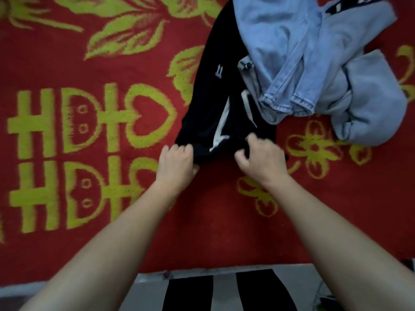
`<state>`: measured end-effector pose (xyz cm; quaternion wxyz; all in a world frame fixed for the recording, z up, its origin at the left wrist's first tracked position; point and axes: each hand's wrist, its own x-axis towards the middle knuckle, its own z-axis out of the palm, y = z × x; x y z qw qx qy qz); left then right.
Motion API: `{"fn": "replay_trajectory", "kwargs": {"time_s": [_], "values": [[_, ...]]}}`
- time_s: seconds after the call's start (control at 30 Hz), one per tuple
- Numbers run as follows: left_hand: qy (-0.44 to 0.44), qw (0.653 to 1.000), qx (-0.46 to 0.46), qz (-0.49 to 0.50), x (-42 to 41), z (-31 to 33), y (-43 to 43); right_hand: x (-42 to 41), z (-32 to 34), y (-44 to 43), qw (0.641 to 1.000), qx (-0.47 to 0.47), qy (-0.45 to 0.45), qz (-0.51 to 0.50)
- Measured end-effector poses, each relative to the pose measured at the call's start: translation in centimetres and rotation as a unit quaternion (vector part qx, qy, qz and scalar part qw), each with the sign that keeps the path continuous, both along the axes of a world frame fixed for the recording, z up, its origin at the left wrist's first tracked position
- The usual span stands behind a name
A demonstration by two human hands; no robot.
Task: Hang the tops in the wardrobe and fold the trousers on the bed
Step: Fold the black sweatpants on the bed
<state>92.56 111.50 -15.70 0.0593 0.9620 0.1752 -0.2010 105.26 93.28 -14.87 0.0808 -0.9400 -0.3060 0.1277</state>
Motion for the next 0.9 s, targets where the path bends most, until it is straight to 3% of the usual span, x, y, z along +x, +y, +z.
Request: {"fn": "replay_trajectory", "kwargs": {"time_s": [0.2,0.33,0.53,0.73,0.9], "values": [[0.085,0.996,-0.027,0.013,-9.7,-0.6,-4.5,-9.9,-1.8,-5.8,0.983,-0.138,0.116,0.034],[0.128,0.991,-0.030,0.018,-13.8,1.1,-6.3,-13.5,-0.9,-8.1,0.962,-0.172,0.192,0.093],[0.021,1.000,-0.010,-0.003,-12.0,8.8,-7.1,-9.1,5.9,-10.4,0.940,-0.201,0.241,0.134],[-0.105,0.992,0.034,0.066,-8.6,22.3,-9.0,-4.4,18.1,-11.3,0.978,-0.109,0.148,0.098],[-0.166,0.974,0.155,0.019,-7.0,34.4,-8.0,-0.3,29.5,-9.5,0.992,-0.045,-0.007,0.121]]}}
